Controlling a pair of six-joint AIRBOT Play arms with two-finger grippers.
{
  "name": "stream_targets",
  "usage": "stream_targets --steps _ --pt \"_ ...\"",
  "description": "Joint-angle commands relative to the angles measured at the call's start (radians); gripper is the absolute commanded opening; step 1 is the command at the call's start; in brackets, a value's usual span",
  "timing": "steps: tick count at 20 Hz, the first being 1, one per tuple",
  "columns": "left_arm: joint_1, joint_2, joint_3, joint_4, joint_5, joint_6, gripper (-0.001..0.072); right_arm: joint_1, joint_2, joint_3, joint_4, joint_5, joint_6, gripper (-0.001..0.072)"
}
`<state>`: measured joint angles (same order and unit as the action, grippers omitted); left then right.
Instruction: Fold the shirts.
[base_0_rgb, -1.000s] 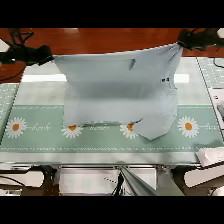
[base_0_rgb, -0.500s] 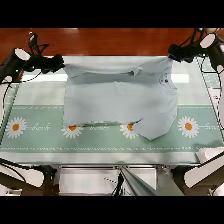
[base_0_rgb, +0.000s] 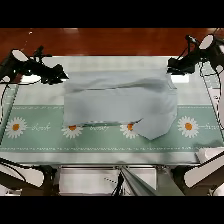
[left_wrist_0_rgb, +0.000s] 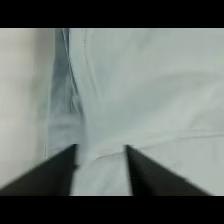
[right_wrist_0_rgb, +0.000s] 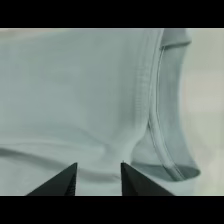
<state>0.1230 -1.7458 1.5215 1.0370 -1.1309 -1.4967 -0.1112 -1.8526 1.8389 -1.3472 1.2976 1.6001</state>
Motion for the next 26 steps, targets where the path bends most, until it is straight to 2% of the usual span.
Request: stream_targets --steps 1,3,4,7,10,12,14,17,22,23,24,25,26 --pt "0.039 0.010 0.015 0.003 -0.211 0.047 0.0557 -0.024 0.030 0.001 -0.089 0.214 -0.105 0.0407" --pt "0.089 0.033 0.002 0.006 -0.351 0.101 0.0557 -0.047 0.067 -0.007 -0.295 0.401 -0.150 0.0421" --pt "0.116 0.062 -0.035 0.006 -0.382 0.118 0.0557 -0.078 0.102 -0.037 -0.323 0.431 -0.159 0.0491" --pt "0.190 0.216 -0.309 0.002 -0.330 0.193 0.0557 -0.220 0.262 -0.270 -0.101 0.325 -0.157 0.0507" --pt "0.264 0.339 -0.621 -0.097 -0.250 0.254 0.0558 -0.335 0.429 -0.552 0.148 0.138 -0.249 0.0505" --pt "0.289 0.354 -0.750 -0.133 -0.218 0.285 0.0558 -0.377 0.512 -0.686 0.248 0.041 -0.280 0.0504" --pt "0.283 0.349 -0.816 -0.136 -0.163 0.285 0.0558 -0.386 0.556 -0.758 0.253 0.001 -0.288 0.0503" --pt "0.243 0.347 -0.841 -0.159 -0.059 0.285 0.0558 -0.384 0.568 -0.788 0.259 0.018 -0.305 0.0503" --pt "0.088 0.346 -0.841 -0.253 0.146 0.284 0.0540 -0.385 0.569 -0.788 0.286 0.042 -0.306 0.0503" --pt "0.058 0.346 -0.841 -0.252 0.168 0.277 0.0363 -0.385 0.568 -0.788 0.292 0.053 -0.307 0.0503" --pt "0.040 0.347 -0.841 -0.251 0.171 0.278 0.0078 -0.385 0.569 -0.788 0.290 0.069 -0.309 0.0503" --pt "0.035 0.347 -0.841 -0.252 0.168 0.284 0.0024 -0.385 0.569 -0.788 0.282 0.088 -0.322 0.0503" --pt "0.039 0.347 -0.841 -0.251 0.157 0.285 0.0024 -0.385 0.568 -0.788 0.249 0.108 -0.330 0.0503"
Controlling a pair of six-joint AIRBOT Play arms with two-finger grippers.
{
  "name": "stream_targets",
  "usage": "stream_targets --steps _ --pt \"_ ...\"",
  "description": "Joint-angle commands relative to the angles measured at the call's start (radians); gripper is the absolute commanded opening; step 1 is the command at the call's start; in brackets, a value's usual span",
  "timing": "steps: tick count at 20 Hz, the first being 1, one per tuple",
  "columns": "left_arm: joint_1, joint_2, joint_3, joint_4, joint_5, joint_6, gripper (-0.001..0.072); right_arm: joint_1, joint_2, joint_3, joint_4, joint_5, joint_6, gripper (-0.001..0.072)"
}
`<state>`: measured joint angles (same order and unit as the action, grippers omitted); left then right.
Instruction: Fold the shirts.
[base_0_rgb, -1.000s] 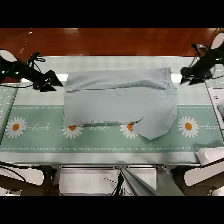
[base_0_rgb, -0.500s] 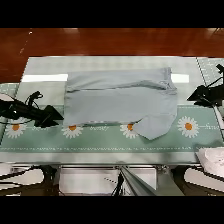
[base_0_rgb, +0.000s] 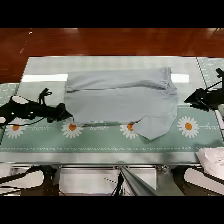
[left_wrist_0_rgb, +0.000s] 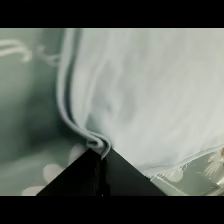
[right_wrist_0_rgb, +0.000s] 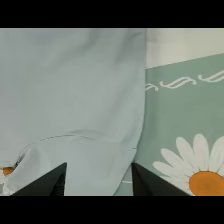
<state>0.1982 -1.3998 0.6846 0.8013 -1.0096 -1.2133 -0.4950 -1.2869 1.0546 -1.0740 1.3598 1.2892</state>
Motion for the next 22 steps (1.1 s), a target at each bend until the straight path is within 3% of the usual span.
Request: stream_targets --steps 1,3,13,17,18,20,22 --pt "-0.026 0.001 -0.004 -0.016 0.022 0.001 0.0024 -0.001 0.006 -0.011 -0.086 0.061 -0.017 0.0503" --pt "0.000 0.003 -0.004 -0.016 -0.005 0.002 0.0024 -0.029 0.038 -0.077 -0.137 0.040 0.012 0.0504" --pt "0.027 0.004 -0.004 -0.017 -0.031 0.028 0.0024 -0.054 0.116 -0.460 0.217 -0.296 -0.040 0.0502" --pt "0.027 0.004 0.016 -0.038 -0.031 0.028 0.0024 0.109 0.111 -0.498 0.194 -0.424 0.064 0.0479" --pt "0.027 0.004 0.029 -0.043 -0.031 0.028 0.0024 0.160 0.100 -0.498 0.175 -0.445 0.129 0.0451" --pt "0.027 0.004 0.069 -0.042 -0.034 0.028 0.0024 0.216 0.082 -0.497 0.182 -0.457 0.177 0.0325" --pt "0.028 0.004 0.127 -0.042 -0.057 0.028 0.0024 0.222 0.085 -0.475 0.182 -0.411 0.174 0.0021"
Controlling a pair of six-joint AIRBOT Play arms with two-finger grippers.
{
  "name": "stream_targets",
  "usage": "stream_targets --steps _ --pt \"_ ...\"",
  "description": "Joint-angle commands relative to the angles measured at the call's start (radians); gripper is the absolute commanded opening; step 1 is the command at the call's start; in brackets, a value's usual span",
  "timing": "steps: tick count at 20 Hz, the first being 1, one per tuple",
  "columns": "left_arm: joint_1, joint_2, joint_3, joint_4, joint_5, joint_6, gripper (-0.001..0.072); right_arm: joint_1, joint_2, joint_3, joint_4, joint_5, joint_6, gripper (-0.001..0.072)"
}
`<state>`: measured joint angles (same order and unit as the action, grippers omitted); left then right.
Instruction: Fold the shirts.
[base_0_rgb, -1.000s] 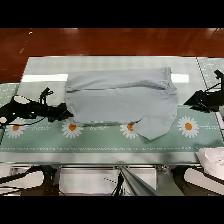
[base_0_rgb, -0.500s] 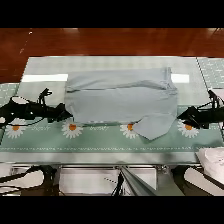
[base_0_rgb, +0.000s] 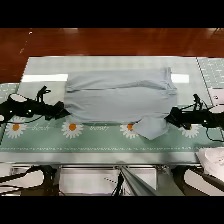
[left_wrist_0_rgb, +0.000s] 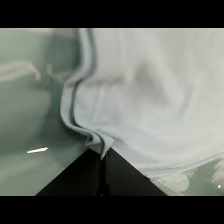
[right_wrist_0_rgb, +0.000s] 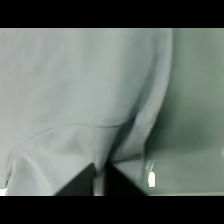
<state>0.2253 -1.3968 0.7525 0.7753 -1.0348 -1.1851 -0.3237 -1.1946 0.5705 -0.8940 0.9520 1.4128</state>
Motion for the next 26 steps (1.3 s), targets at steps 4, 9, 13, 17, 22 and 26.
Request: stream_targets --steps 4,9,13,17,22,26 --pt "0.001 0.025 0.216 -0.017 -0.103 0.019 0.0023 0.044 0.078 0.208 -0.022 0.104 -0.045 0.0023" --pt "0.000 0.079 0.430 -0.082 -0.118 0.024 0.0023 0.047 0.142 0.499 0.014 0.023 -0.025 0.0020" --pt "-0.042 0.056 0.523 -0.118 -0.017 0.048 0.0023 0.047 0.031 0.552 0.094 -0.120 -0.028 0.0020" --pt "-0.058 -0.086 0.525 -0.126 0.026 0.016 0.0024 0.064 -0.184 0.599 0.249 -0.231 -0.119 0.0020" --pt "-0.061 -0.286 0.571 -0.211 0.098 -0.005 0.0024 0.138 -0.418 0.736 0.234 -0.368 -0.119 0.0021" --pt "-0.084 -0.413 0.675 -0.211 0.118 -0.005 0.0024 0.178 -0.519 0.757 0.173 -0.517 -0.124 0.0022"
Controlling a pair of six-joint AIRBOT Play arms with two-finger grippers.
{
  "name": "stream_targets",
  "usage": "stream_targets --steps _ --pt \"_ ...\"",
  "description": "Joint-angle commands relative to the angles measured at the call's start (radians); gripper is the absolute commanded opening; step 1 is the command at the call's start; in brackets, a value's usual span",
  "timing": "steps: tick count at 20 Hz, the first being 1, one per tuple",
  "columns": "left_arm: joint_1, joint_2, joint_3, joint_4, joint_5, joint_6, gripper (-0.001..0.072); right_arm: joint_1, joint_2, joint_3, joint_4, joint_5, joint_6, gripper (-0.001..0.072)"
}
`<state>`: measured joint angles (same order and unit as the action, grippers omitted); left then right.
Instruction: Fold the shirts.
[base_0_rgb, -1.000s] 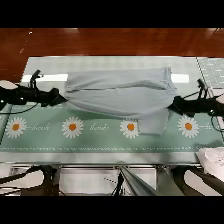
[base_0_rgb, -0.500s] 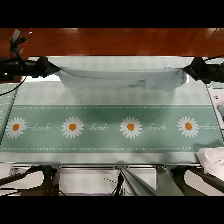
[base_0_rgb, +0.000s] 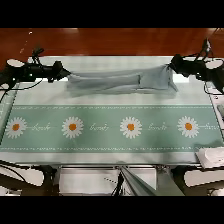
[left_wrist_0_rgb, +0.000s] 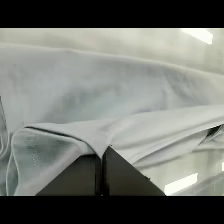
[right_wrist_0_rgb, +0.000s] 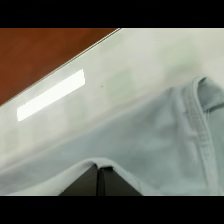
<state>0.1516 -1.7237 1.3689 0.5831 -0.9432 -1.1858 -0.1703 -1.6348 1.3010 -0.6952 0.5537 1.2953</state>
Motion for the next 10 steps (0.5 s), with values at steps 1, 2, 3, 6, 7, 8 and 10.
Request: stream_targets --steps 1,2,3,6,7,8,10 --pt "-0.010 -0.106 0.076 -0.019 0.037 -0.004 0.0028 0.024 -0.088 0.027 -0.027 -0.133 -0.006 0.0023" --pt "-0.008 -0.119 0.087 -0.019 0.038 -0.004 0.0089 0.017 -0.092 0.027 -0.038 -0.137 -0.007 0.0026" --pt "-0.008 -0.126 0.089 -0.018 0.034 -0.004 0.0287 0.013 -0.092 0.027 -0.044 -0.132 -0.014 0.0135" --pt "0.005 -0.121 0.096 -0.016 -0.084 -0.005 0.0656 -0.023 -0.044 0.027 -0.145 -0.032 -0.152 0.0589" --pt "0.016 -0.118 0.102 -0.016 -0.153 -0.005 0.0655 -0.043 -0.016 0.027 -0.261 0.005 -0.137 0.0589" --pt "0.025 -0.113 0.106 -0.016 -0.212 -0.008 0.0651 -0.063 0.008 0.027 -0.384 0.042 -0.083 0.0589" --pt "0.033 -0.098 0.107 -0.016 -0.278 -0.020 0.0599 -0.114 0.035 0.027 -0.579 0.141 0.112 0.0589"
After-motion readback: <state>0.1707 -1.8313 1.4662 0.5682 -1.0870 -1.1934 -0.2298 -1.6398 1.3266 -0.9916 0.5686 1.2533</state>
